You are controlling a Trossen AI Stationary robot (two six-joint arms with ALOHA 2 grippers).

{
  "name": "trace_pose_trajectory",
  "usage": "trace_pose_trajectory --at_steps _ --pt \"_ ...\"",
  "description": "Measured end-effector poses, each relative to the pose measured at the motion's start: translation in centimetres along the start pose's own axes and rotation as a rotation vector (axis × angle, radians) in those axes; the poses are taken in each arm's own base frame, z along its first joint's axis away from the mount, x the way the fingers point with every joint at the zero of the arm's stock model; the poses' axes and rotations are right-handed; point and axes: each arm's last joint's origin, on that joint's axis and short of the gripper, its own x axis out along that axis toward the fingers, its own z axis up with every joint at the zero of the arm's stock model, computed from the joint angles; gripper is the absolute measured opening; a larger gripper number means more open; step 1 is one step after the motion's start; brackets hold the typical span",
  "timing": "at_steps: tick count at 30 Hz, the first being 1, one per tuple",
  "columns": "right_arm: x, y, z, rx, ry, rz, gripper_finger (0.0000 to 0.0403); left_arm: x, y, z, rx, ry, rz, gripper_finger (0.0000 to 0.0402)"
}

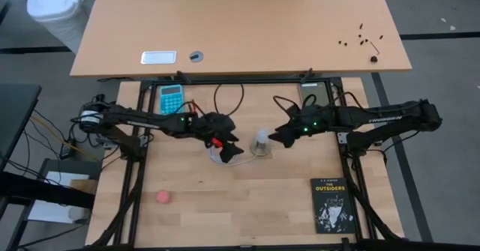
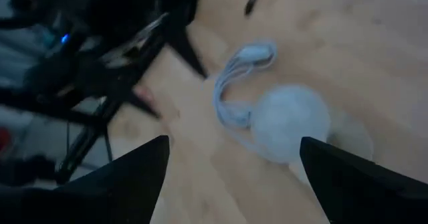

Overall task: Screw lightbulb
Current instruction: Insert the white lightbulb into the desk lamp

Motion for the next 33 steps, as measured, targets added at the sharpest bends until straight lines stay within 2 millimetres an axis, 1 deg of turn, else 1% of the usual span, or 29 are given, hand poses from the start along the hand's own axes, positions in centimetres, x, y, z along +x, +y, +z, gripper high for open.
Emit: trace_pose_trajectory --at_steps 2,6,10,17,21,24,26,28,30,33 --pt "0.0 0.1 0.5 0.025 -0.038 -0.015 0.0347 -0.7 0.2 0.2 -0.015 0.031 -0.029 0.0319" --pt "-0.1 0.2 0.9 0.085 -0.117 -0.038 0.0347 -1.4 1.2 0.1 -0.053 0.131 -0.062 0.0319" --pt "-0.2 0.6 1.4 0.165 -0.184 -0.014 0.0347 -1.9 2.2 0.6 -0.089 0.17 -0.131 0.0319" --pt "-0.4 1.1 1.9 0.232 -0.307 0.011 0.0347 -2.9 2.0 1.5 -0.078 0.121 -0.195 0.0319" --pt "-0.4 1.5 2.1 0.184 -0.333 0.035 0.0347 -3.3 1.8 2.1 -0.04 0.068 -0.22 0.0319" --pt "-0.4 1.5 2.2 0.148 -0.319 0.044 0.0347 -3.3 2.2 2.6 -0.085 0.041 -0.223 0.0319" --pt "-0.5 1.7 2.4 0.126 -0.287 0.1 0.0347 -3.5 2.5 3.1 -0.119 0.006 -0.231 0.0319" --pt "-0.5 1.8 2.8 0.097 -0.265 0.162 0.0347 -3.7 2.6 3.7 -0.115 -0.022 -0.233 0.0319" --pt "-0.7 1.7 3.3 0.079 -0.245 0.155 0.0347 -4.1 2.3 4.6 -0.059 -0.058 -0.237 0.0319" --pt "-1.3 1.7 4.3 -0.011 -0.255 0.115 0.0347 -5.0 1.4 6.3 0.039 -0.16 -0.201 0.0319"
